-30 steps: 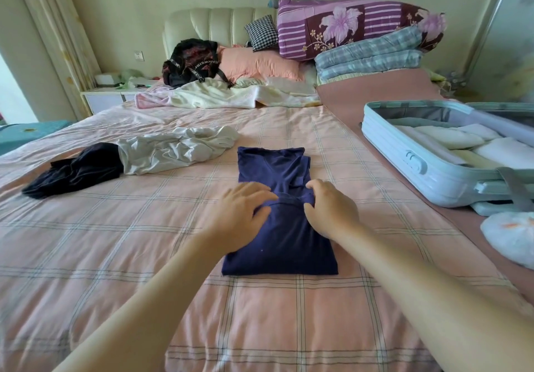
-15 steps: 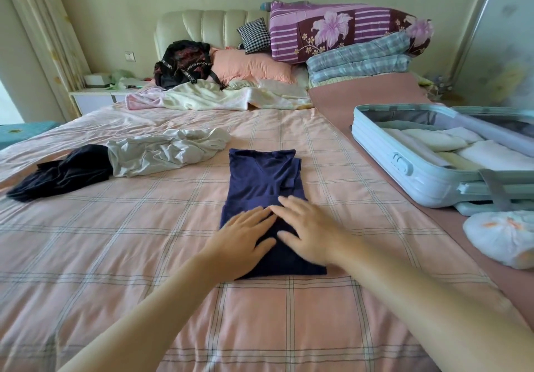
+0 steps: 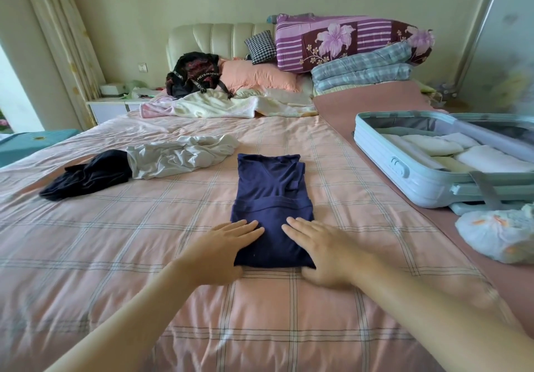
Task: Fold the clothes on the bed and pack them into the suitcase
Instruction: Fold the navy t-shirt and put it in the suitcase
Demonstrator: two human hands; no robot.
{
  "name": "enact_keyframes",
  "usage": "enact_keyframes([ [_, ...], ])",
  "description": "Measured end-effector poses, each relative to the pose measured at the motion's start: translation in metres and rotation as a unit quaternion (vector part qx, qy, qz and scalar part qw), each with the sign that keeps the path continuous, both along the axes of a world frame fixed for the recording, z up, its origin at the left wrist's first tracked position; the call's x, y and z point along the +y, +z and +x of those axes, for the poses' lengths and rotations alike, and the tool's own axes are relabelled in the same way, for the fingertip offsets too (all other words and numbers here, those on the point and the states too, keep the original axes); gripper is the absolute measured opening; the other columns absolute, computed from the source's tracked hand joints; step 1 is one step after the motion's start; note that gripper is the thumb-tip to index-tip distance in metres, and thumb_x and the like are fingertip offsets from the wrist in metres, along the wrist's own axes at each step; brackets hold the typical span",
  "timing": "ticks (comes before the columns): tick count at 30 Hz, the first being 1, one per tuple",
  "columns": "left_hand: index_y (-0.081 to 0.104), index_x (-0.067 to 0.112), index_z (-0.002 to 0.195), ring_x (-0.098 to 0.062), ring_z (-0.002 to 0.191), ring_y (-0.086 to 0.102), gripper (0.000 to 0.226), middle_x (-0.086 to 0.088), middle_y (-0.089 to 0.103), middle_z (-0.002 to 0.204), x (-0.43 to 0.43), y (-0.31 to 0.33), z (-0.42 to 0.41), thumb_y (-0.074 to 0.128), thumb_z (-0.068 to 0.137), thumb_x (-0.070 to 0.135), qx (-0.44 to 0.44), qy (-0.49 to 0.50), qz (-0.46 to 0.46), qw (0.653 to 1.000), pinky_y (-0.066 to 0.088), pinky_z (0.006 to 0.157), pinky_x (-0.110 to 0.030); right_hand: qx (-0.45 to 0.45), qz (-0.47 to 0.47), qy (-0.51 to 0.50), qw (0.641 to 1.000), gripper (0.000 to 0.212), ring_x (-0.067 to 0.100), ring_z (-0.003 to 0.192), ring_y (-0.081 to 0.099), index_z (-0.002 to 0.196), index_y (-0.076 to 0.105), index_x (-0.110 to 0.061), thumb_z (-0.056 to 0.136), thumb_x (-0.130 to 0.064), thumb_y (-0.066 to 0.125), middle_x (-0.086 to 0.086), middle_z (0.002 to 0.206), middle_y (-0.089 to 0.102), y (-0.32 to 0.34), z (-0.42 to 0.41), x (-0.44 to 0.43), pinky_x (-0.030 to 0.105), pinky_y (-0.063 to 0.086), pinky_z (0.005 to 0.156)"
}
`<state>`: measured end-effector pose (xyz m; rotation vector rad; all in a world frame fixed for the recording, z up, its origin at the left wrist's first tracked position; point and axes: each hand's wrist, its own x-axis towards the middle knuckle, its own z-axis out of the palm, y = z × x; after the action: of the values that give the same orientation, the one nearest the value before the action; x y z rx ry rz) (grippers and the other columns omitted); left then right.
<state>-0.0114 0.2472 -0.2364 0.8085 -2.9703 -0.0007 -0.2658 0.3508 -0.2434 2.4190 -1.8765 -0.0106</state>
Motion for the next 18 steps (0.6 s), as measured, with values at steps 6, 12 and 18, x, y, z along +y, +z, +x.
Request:
enact_keyframes([
  [6, 0.074, 0.029, 0.102, -0.010, 0.087, 0.063, 0.035, 0.010, 0.072, 0.096, 0.005, 0.027, -0.005, 0.049, 0.088, 0.010, 0.118, 0.118, 0.119, 0.979, 0.049, 0.080, -0.028, -0.149, 0.003, -0.098, 0.984, 0.038, 0.024, 0.110, 0.062, 0.111, 0.068, -0.030, 0.081, -0.027, 0.045, -0.003, 0.113, 0.071, 0.031, 0.005, -0.003, 0.033, 0.047, 0.087],
  [12, 0.041, 0.002, 0.064, -0.012, 0.055, 0.034, 0.013, 0.001, 0.037, 0.056, 0.004, 0.054, -0.002, 0.047, 0.075, 0.008, 0.234, 0.150, 0.255, 0.926, 0.026, 0.055, -0.028, -0.371, 0.028, -0.116, 0.921, 0.030, 0.012, 0.053, 0.029, 0.059, 0.034, -0.017, 0.081, -0.007, 0.051, -0.009, 0.051, 0.034, 0.067, 0.000, 0.004, 0.031, 0.025, 0.053],
  [18, 0.064, 0.022, 0.091, -0.024, 0.060, 0.054, 0.028, -0.011, 0.060, 0.067, -0.036, 0.040, -0.021, 0.045, 0.069, 0.021, 0.390, 0.221, 0.310, 0.838, 0.047, 0.058, -0.041, -0.401, -0.090, -0.188, 0.892, 0.007, 0.017, 0.066, 0.051, 0.079, 0.060, -0.013, 0.085, -0.015, 0.056, 0.000, 0.069, 0.059, 0.056, -0.016, -0.032, 0.034, 0.040, 0.060],
])
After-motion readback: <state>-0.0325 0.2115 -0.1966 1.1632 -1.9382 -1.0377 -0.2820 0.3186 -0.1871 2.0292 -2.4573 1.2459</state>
